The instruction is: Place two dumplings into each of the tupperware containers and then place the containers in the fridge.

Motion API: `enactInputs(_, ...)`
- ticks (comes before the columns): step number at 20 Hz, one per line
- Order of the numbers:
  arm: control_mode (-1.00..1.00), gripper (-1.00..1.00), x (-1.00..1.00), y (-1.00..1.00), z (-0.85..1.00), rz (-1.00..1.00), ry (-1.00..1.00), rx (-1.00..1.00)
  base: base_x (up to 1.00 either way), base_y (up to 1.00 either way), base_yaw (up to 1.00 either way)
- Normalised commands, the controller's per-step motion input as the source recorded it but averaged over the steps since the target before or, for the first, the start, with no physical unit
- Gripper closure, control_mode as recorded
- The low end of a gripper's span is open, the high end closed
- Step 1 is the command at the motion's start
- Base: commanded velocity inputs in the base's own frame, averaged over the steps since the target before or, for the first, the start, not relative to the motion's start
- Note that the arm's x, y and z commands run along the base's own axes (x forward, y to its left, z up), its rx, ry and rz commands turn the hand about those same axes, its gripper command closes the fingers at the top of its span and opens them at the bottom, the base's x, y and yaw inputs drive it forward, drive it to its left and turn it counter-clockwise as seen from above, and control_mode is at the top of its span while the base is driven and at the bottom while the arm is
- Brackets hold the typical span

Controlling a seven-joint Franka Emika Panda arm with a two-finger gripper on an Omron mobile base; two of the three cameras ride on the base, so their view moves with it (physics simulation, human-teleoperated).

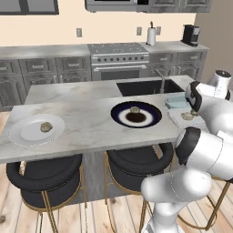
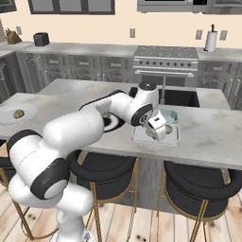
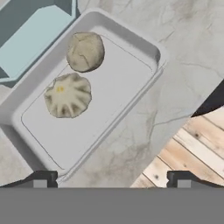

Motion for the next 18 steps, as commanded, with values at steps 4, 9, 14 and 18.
enactInputs(4,-1.0,-1.0,0.24,0.15,-0.25,-0.24,0.06,0.08,0.0,0.0,0.0)
enactInputs(9,-1.0,-1.0,0.53,0.0,-0.05,-0.22,0.15,0.15,0.0,0.0,0.0)
enactInputs(14,-1.0,-1.0,0.63,-0.04,-0.37,-0.13,0.19,0.2,0.0,0.0,0.0)
enactInputs(18,-1.0,-1.0,0.36,-0.14,-0.44,-0.13,0.2,0.22,0.0,0.0,0.0)
